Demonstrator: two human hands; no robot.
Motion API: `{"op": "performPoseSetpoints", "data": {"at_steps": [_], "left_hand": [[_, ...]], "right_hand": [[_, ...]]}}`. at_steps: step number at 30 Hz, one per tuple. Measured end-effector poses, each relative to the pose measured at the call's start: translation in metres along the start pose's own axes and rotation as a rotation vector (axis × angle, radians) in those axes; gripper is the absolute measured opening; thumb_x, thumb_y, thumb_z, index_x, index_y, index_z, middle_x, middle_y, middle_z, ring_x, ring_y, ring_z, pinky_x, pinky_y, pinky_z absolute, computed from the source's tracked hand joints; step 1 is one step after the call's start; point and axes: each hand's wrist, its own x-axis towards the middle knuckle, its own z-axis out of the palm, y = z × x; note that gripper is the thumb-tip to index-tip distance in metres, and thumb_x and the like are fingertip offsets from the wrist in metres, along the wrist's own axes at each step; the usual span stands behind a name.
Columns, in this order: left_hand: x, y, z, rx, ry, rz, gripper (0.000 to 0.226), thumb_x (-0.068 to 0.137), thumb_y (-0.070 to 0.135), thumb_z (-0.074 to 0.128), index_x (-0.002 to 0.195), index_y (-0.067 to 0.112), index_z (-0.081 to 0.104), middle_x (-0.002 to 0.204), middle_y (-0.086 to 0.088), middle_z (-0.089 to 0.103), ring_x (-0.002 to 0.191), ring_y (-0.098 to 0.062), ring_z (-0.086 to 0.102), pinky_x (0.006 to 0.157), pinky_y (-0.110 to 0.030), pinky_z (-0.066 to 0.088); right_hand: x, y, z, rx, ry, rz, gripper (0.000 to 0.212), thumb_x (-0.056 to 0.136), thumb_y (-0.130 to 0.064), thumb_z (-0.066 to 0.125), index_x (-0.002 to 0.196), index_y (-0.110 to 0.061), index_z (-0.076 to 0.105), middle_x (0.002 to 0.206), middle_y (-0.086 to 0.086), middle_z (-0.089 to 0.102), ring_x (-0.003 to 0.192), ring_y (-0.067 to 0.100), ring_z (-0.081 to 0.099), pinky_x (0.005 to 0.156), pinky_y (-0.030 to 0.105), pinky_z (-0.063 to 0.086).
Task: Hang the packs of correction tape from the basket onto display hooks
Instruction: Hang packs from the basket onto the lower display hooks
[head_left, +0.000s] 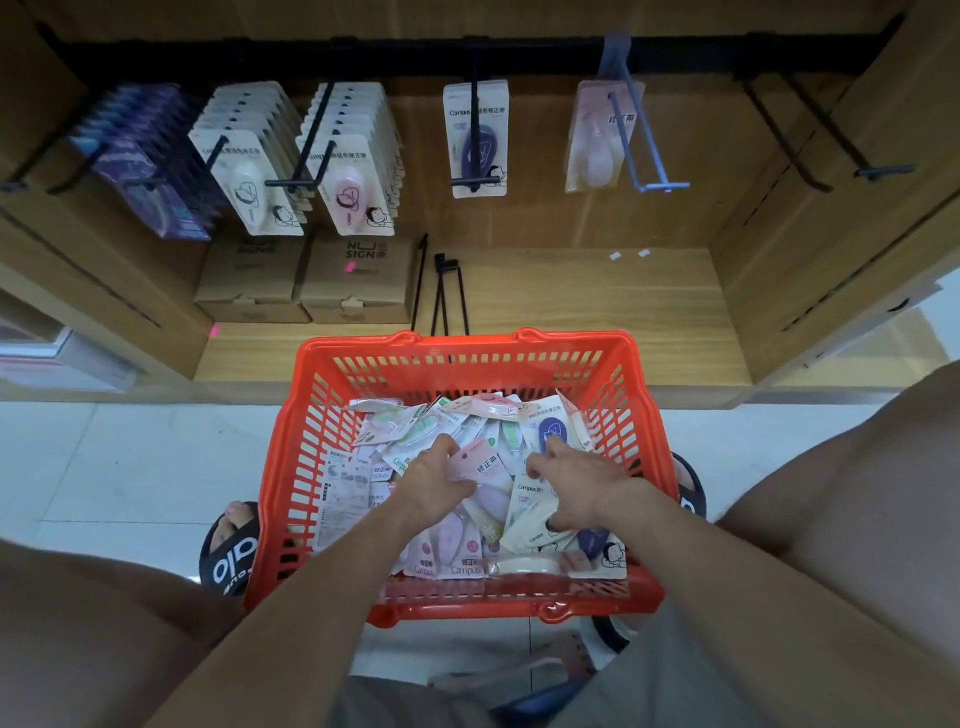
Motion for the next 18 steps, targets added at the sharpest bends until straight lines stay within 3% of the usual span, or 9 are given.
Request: {"op": "performPoseSetpoints", "data": {"at_steps": [2,5,8,11,15,18], "left_hand": [[-0.003,0.003,0.001,-0.094,-0.020,-0.005,0.038,0.094,0.016,0.071,0.120,0.020,0.044,0.101,-0.002,0.065,0.063,-0.012,0.057,0.046,-0.014,0.039],[-0.007,0.005,0.007,-0.158,-0.070,0.026,0.054,0.093,0.017,0.073,0.134,0.028,0.039,0.104,-0.002,0.064,0.070,-0.011,0.057,0.055,-0.016,0.042],[-0.014,0.010,0.012,-0.141,-0.090,0.052,0.082,0.087,0.017,0.078,0.147,0.037,0.027,0.122,-0.007,0.047,0.092,-0.019,0.052,0.066,-0.022,0.039],[-0.021,0.010,0.016,-0.129,-0.123,0.120,0.093,0.075,0.012,0.086,0.142,0.043,0.028,0.131,-0.005,0.028,0.089,-0.014,0.055,0.062,-0.013,0.047],[-0.033,-0.003,0.020,0.106,-0.200,0.213,0.102,0.066,0.026,0.093,0.141,0.039,0.026,0.132,0.008,0.015,0.094,-0.019,0.062,0.063,-0.009,0.044],[-0.040,-0.014,0.023,0.285,-0.155,0.221,0.110,0.062,0.042,0.092,0.148,0.036,0.022,0.144,0.009,0.010,0.096,-0.019,0.063,0.073,-0.024,0.052]], "right_hand": [[0.001,0.001,0.000,0.038,0.017,-0.012,0.080,0.084,-0.024,0.081,0.150,-0.029,0.037,0.140,-0.001,0.041,0.115,0.028,0.060,0.080,0.037,0.050],[0.004,0.000,0.002,0.008,0.003,-0.021,0.068,0.085,-0.025,0.079,0.143,-0.022,0.045,0.135,0.001,0.049,0.123,0.029,0.058,0.095,0.041,0.053],[0.006,-0.004,0.002,-0.050,0.004,-0.037,0.058,0.084,-0.027,0.078,0.135,-0.018,0.051,0.129,0.004,0.053,0.123,0.027,0.054,0.094,0.038,0.049],[0.006,-0.002,0.000,-0.033,-0.034,0.001,0.052,0.081,-0.027,0.078,0.126,-0.020,0.054,0.121,0.005,0.058,0.116,0.027,0.055,0.080,0.033,0.044],[0.001,0.001,-0.002,0.142,-0.177,0.086,0.063,0.078,-0.022,0.075,0.135,-0.021,0.048,0.109,0.003,0.060,0.099,0.023,0.063,0.073,0.031,0.054],[-0.005,-0.005,-0.010,0.260,-0.262,0.069,0.066,0.079,-0.033,0.079,0.135,-0.024,0.045,0.121,0.002,0.061,0.104,0.021,0.061,0.084,0.033,0.053]]}}
